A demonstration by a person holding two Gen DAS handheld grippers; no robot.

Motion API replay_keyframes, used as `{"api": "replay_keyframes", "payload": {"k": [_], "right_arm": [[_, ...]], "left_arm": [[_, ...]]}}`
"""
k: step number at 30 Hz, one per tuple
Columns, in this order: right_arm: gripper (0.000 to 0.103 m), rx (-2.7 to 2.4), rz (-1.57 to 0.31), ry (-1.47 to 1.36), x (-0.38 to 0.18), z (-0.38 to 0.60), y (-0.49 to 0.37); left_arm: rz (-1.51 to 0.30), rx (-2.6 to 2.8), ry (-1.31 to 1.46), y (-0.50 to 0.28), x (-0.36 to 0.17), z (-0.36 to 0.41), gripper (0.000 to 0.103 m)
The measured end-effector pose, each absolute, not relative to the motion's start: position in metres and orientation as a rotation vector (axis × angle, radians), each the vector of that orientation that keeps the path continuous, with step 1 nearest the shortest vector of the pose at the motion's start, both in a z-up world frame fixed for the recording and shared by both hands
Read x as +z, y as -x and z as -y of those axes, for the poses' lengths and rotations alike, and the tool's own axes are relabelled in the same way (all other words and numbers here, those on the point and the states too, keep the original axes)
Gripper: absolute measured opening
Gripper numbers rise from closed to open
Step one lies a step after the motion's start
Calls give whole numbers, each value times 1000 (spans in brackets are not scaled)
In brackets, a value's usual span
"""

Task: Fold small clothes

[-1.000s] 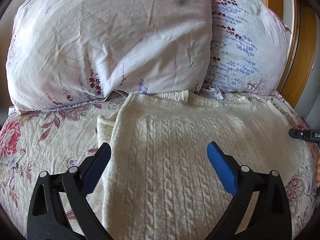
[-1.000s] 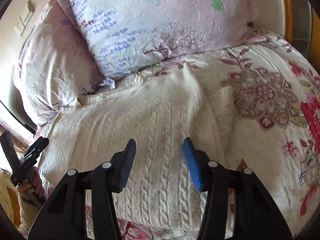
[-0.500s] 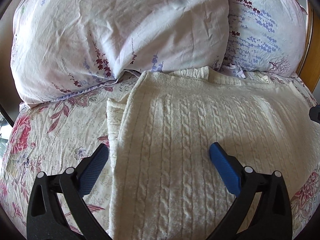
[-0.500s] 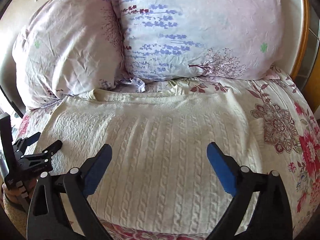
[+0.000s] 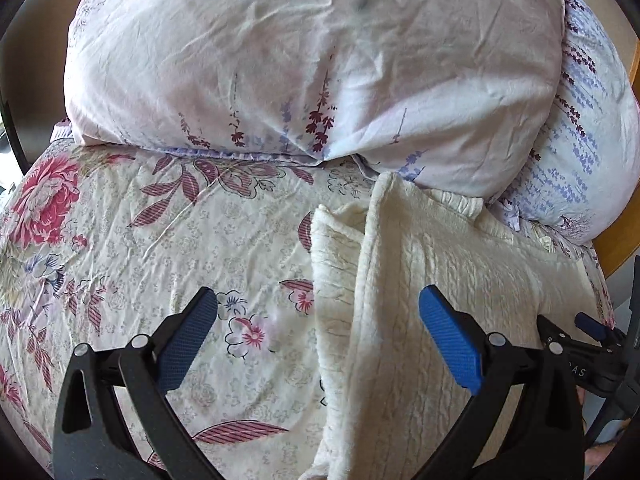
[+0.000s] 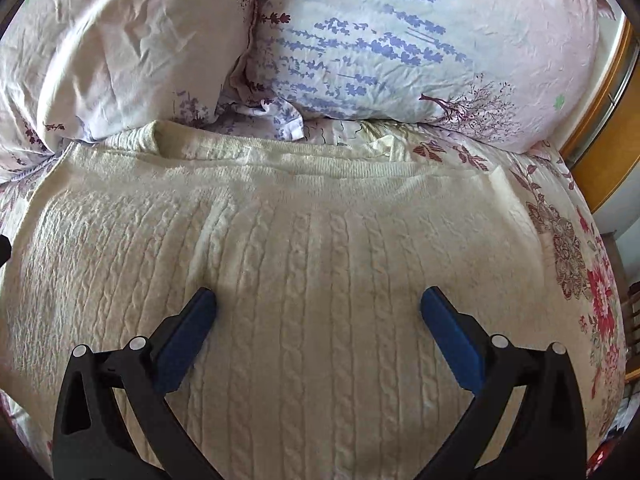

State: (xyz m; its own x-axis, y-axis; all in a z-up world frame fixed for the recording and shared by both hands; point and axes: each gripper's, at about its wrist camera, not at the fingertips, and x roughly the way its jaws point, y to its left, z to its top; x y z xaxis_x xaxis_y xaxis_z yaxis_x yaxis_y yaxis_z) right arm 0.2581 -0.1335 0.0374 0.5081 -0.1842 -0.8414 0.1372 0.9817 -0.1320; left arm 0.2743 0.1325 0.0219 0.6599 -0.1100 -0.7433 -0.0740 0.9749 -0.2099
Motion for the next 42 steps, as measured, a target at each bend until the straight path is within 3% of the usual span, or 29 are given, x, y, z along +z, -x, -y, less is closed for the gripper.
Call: {"api": "replay_keyframes", "payload": {"k": [12, 14, 15, 16, 17, 19, 22, 30, 42], "right_arm": [[102, -172, -964, 16, 41, 135, -254], [102, -163, -969, 6, 40, 136, -254], [102, -161, -969, 8, 41, 136, -254], [102, -159, -969, 12, 41, 136, -254], [102, -157, -970, 15, 41, 137, -254], [102, -152, -970, 24, 40, 138, -255], [102, -145, -975, 36, 41, 139, -256], [102, -120, -991, 29, 43, 141, -257], [102, -185, -1004, 108, 47, 167, -248]], "left_arm": [[-944, -70, 224, -283, 3, -132, 98], [-954, -66, 198, -284, 4, -128, 92], [-961, -64, 179, -285, 5, -125, 84], [-963, -83, 171, -286, 6, -121, 67], [-966, -116, 179, -288, 7, -117, 60], [-980, -168, 217, -290, 7, -111, 32], [-972, -169, 220, -293, 9, -103, 20], [-931, -185, 284, -291, 16, -98, 13], [-741, -463, 333, -283, 94, -25, 11]]}}
